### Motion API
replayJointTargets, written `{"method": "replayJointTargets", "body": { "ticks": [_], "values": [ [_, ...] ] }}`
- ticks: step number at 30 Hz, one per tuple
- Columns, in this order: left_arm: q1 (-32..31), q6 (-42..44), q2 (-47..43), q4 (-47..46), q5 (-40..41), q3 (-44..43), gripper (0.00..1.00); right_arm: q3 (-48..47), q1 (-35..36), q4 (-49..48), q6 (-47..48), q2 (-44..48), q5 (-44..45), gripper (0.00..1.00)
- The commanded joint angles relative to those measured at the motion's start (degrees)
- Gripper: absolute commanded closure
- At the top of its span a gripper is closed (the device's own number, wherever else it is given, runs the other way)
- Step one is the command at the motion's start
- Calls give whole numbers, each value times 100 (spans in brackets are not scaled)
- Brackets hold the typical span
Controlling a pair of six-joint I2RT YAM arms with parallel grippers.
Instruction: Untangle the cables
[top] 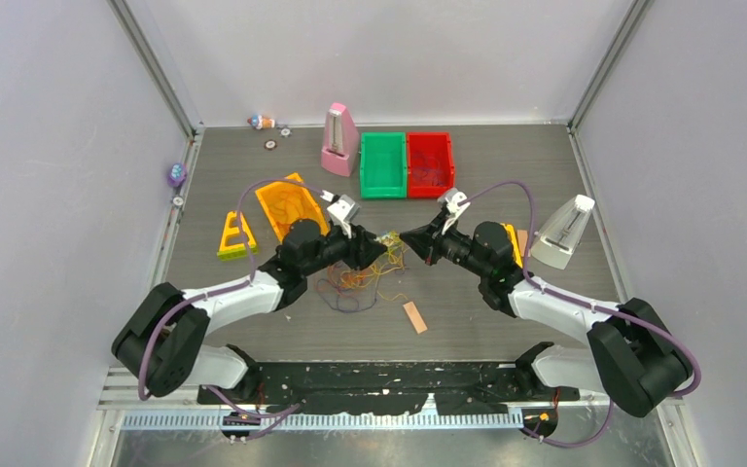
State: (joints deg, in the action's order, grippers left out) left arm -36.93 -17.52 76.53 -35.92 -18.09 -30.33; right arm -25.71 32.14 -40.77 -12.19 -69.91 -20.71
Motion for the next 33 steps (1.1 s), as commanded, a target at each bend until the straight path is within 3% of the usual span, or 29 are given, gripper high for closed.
{"method": "replayJointTargets", "body": {
  "ticks": [1,3,6,7,9,14,22,28,33],
  "values": [
    [-79,134,294,477,-51,-587,59,-195,9,-385,-16,-23,-41,95],
    [-87,127,342,541,-61,-637,71,-183,11,-394,-12,-8,-16,95],
    [-83,149,290,539,6,-618,98,-167,12,-392,-20,1,3,95],
    [-84,145,223,560,173,-577,100,-169,12,-381,-20,7,71,95],
    [-80,114,4,515,647,-396,100,-209,12,-195,11,16,408,95],
    [-69,148,-751,73,2247,338,100,-477,-86,1139,-190,15,2916,95],
    [-44,3,-1742,112,4671,1017,100,-137,-362,1361,-653,510,4115,95],
    [24,-198,-2148,197,5631,1262,100,370,-371,1070,-796,1128,4960,95],
    [23,-748,-2367,762,6953,1243,100,509,-366,1667,-1291,1690,6743,95]
  ]
}}
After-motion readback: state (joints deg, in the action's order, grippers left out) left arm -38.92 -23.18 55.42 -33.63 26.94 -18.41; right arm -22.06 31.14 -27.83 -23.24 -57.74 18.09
